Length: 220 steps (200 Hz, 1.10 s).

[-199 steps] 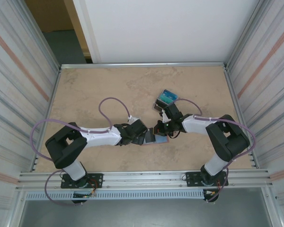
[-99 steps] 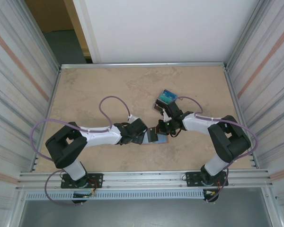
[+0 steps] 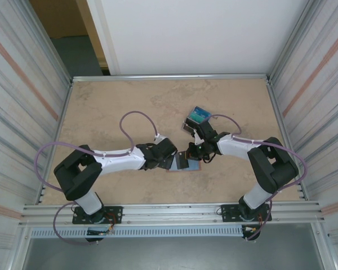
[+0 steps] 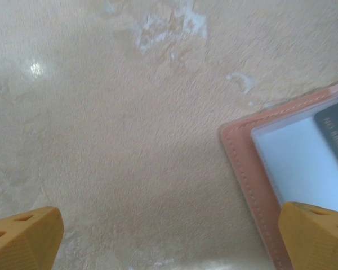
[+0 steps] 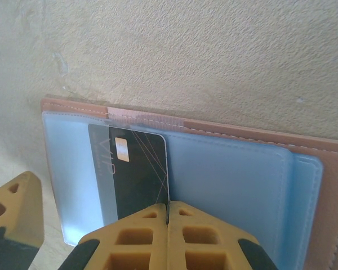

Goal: Take the credit cards out of the card holder

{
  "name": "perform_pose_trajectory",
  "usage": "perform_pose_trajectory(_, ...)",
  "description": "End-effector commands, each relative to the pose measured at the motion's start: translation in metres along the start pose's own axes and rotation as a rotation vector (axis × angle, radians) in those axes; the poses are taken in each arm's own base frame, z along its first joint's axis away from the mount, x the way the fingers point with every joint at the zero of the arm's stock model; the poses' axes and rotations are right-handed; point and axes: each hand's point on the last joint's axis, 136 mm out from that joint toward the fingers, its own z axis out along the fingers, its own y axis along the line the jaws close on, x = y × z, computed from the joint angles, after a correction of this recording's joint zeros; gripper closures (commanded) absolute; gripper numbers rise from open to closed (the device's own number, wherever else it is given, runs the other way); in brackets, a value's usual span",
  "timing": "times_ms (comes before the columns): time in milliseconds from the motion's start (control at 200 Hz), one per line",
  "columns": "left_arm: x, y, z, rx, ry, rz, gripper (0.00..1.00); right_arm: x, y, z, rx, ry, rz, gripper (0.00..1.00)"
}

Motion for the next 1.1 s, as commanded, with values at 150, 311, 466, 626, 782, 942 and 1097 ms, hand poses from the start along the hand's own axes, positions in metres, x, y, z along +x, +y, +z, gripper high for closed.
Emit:
perform_pose_trajectory(150, -0.023, -0.021, -0.004, 0.031, -0.027, 0.058, 0.01, -0.003, 0.001, -0.005, 0.018, -0.008, -0.002, 1.0)
perform_pose_trajectory(311, -0.016, -0.029, 0.009, 0.027, 0.01, 0.078, 0.01, -0.003, 0.001, -0.005, 0.017, -0.004, 0.001, 1.0)
perform_pose_trajectory(466, -0.009, -0.029, 0.015, 0.018, 0.034, 0.086, 0.01, -0.002, 0.001, -0.006, 0.019, -0.002, 0.006, 1.0)
perform_pose_trajectory(626, -0.004, -0.028, 0.019, 0.009, 0.049, 0.091, 0.01, -0.002, -0.001, -0.009, 0.028, -0.005, 0.01, 1.0)
perform_pose_trajectory(782, 0.003, -0.025, 0.023, -0.004, 0.07, 0.09, 0.01, 0.0, -0.006, -0.012, 0.043, -0.01, 0.018, 1.0)
perform_pose_trajectory(942, 0.008, -0.023, 0.025, -0.017, 0.087, 0.091, 0.01, 0.003, -0.007, -0.014, 0.046, -0.007, 0.03, 1.0)
perform_pose_trajectory(1097, 0.01, -0.022, 0.027, -0.023, 0.096, 0.09, 0.01, 0.002, -0.004, -0.019, 0.036, -0.015, 0.032, 1.0)
